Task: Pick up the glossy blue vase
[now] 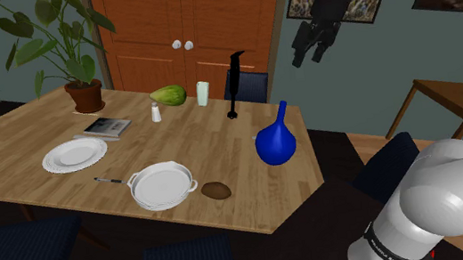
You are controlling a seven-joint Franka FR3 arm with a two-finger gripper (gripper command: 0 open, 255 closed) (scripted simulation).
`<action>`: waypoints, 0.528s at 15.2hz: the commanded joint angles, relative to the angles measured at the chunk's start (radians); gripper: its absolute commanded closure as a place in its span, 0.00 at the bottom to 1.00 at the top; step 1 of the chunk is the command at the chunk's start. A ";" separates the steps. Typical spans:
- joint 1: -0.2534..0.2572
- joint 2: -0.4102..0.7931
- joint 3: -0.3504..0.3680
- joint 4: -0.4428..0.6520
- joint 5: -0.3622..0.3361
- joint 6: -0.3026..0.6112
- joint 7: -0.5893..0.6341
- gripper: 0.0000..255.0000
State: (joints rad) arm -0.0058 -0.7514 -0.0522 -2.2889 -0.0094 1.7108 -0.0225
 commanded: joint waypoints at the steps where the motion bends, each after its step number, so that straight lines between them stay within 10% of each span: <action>1: 0.000 0.000 0.000 0.000 0.000 0.000 0.000 0.00; 8: -0.007 0.129 -0.106 -0.070 -0.040 0.191 -0.151 0.00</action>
State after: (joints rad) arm -0.0116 -0.6450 -0.1419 -2.3484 -0.0442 1.8689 -0.1492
